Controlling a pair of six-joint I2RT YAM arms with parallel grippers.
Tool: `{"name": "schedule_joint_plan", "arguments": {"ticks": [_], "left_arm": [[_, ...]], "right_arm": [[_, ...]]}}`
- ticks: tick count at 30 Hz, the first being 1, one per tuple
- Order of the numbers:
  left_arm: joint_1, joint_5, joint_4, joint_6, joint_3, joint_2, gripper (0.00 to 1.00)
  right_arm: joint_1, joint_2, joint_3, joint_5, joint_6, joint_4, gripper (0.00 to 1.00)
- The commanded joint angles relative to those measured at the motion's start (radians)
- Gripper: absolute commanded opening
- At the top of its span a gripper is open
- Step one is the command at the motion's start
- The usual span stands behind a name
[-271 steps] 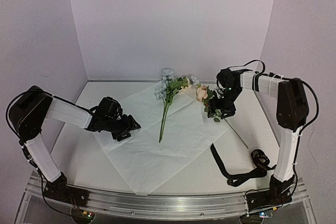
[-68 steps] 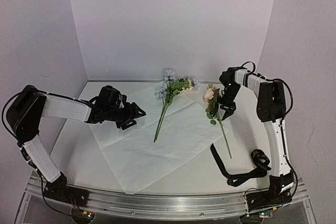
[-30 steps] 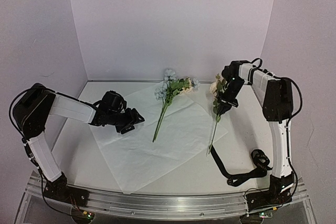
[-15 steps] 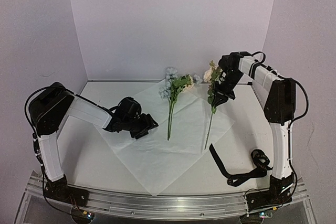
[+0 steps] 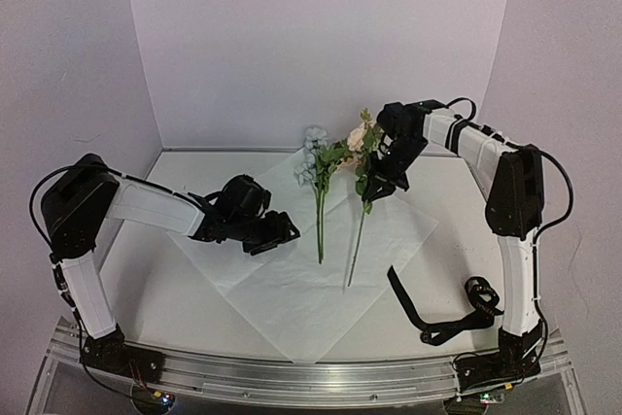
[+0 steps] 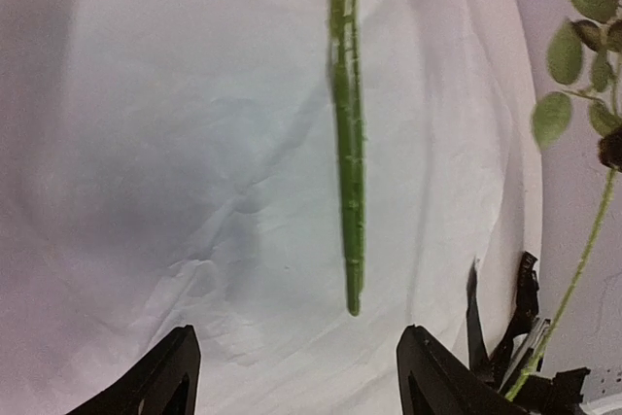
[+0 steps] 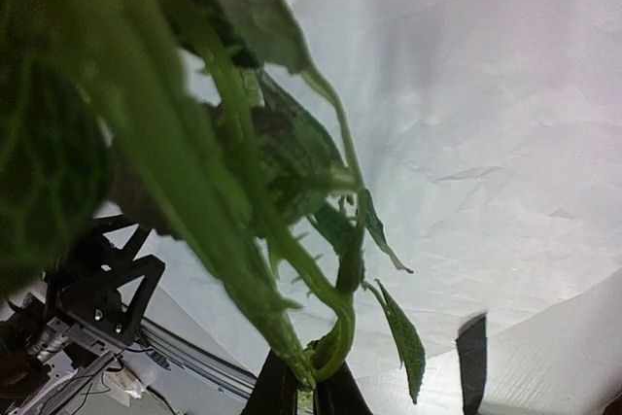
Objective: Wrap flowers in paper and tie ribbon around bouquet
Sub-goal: Pass from the right arm to the left
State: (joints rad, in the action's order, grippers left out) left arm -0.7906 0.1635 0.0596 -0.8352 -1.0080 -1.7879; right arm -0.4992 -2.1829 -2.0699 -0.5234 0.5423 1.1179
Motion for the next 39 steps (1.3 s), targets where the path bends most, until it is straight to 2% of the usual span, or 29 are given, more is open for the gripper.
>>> {"name": "schedule_joint_plan", "arguments": {"ticks": [1,8,13,17,19,20,22,23,24,27,33,37,39], "left_arm": [[0.001,0.063,0.055,0.224,-0.012,0.149,0.73],[-0.016,0.126,0.043,0.349,-0.050,0.163,0.72],[-0.018,0.107,0.012,0.374,-0.065,0.147,0.65],[-0.018,0.122,0.027,0.373,-0.073,0.140,0.50],[-0.019,0.127,0.030,0.372,-0.082,0.131,0.39],[-0.020,0.129,0.030,0.370,-0.087,0.125,0.33],[-0.022,0.128,0.029,0.363,-0.097,0.110,0.12],[-0.022,0.121,0.029,0.355,-0.101,0.104,0.03],[-0.023,0.106,0.033,0.342,-0.101,0.100,0.01],[-0.024,0.054,0.060,0.293,-0.098,0.087,0.00],[-0.023,-0.094,0.103,0.166,-0.124,0.021,0.00],[-0.022,-0.130,0.088,0.120,-0.199,-0.063,0.00],[-0.023,-0.148,0.071,0.112,-0.248,-0.111,0.00]], "right_arm": [[-0.070,0.068,0.039,-0.039,0.169,-0.317,0.00],[-0.141,0.015,-0.031,-0.051,0.255,-0.409,0.00],[-0.162,0.013,-0.058,-0.059,0.288,-0.423,0.00],[-0.176,0.019,-0.060,-0.066,0.281,-0.417,0.00],[-0.182,0.018,-0.061,-0.069,0.279,-0.409,0.00],[-0.185,0.019,-0.061,-0.069,0.275,-0.404,0.00],[-0.193,0.021,-0.060,-0.066,0.259,-0.388,0.00],[-0.197,0.025,-0.061,-0.059,0.247,-0.370,0.05],[-0.198,0.031,-0.058,-0.052,0.235,-0.351,0.12],[-0.199,0.075,-0.028,-0.014,0.182,-0.296,0.37],[-0.190,0.307,0.221,0.207,0.025,-0.211,0.74],[-0.178,0.457,0.391,0.303,-0.042,-0.207,0.89],[-0.169,0.519,0.476,0.339,-0.067,-0.200,0.93]]}}
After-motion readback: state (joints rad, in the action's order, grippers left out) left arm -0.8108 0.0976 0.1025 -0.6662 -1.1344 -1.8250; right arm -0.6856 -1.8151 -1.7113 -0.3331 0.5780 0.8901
